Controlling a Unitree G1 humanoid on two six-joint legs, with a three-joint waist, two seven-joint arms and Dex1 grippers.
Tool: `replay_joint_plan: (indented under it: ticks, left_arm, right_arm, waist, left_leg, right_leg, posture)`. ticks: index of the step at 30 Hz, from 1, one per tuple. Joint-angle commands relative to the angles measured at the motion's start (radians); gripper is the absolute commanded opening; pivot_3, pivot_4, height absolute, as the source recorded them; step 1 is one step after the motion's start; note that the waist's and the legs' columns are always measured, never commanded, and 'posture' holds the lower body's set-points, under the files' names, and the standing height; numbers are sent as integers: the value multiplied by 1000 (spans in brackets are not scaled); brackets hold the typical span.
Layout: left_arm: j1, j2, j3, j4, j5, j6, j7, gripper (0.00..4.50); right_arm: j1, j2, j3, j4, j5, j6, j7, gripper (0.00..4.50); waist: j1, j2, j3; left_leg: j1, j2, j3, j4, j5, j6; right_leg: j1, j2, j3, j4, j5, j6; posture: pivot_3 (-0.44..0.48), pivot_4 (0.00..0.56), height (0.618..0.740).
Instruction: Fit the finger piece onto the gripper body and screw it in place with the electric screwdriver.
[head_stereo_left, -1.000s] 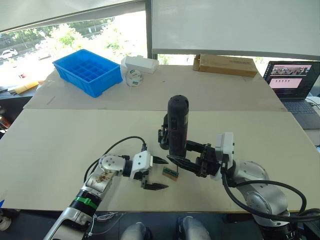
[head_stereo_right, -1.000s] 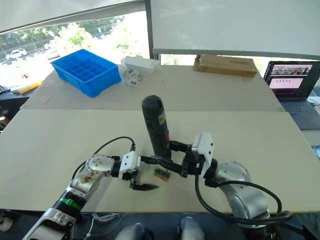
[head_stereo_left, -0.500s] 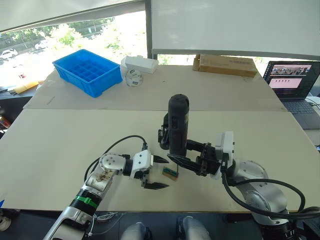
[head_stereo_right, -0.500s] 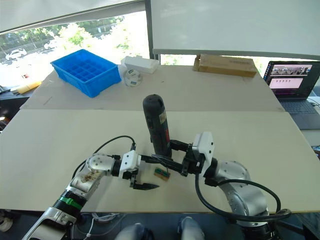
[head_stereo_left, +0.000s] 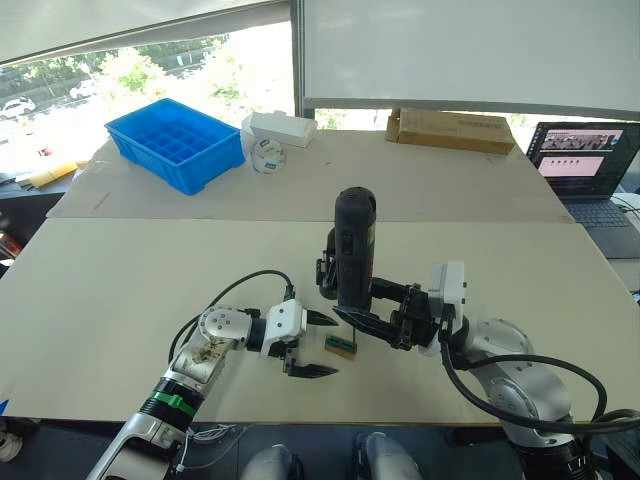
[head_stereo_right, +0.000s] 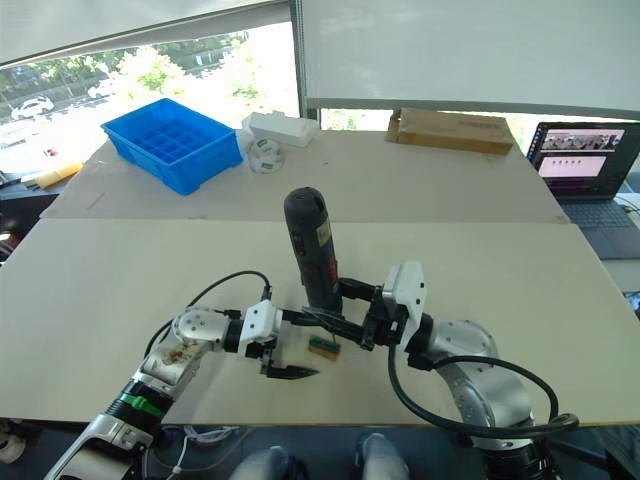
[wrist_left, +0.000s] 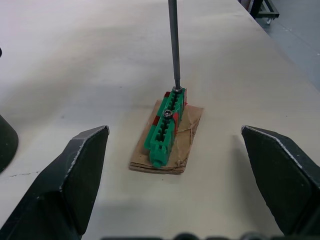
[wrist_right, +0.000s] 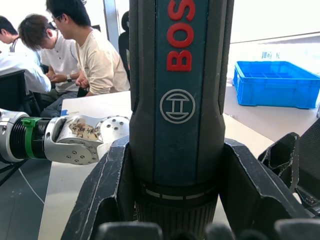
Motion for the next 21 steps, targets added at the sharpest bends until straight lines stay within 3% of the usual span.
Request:
replay_joint_plan:
  ticks: [1, 12, 21]
  left_arm:
    - [-13, -3, 19, -21, -20, 14, 9, 4500]
    - [38, 78, 76, -114, -68, 80, 6, 4500]
    - [6, 144, 152, -143, -148, 214, -4, 4500]
  right_arm:
    - [-13, -2, -16, -50, 22, -24, -2, 1919]
    - [-98, -56, -95, -155, 173, 116, -88, 1919]
    - [-459, -103, -120, -47, 420, 376, -154, 1919]
  waist:
    - [0, 0, 0]
    - [-3, 0, 0]
    - [-10, 0, 0]
  left_leg:
    - [0, 0, 0, 0, 0, 0]
    - [0, 0, 0, 0, 0, 0]
    - [0, 0, -1, 0, 0, 0]
  right_leg:
    - [0, 0, 0, 0, 0, 0]
    - [0, -1, 0, 0, 0, 0]
    - [0, -1, -1, 0, 0, -1]
  posture:
    - [0, 150, 738]
    - [0, 150, 738]
    - [0, 150, 738]
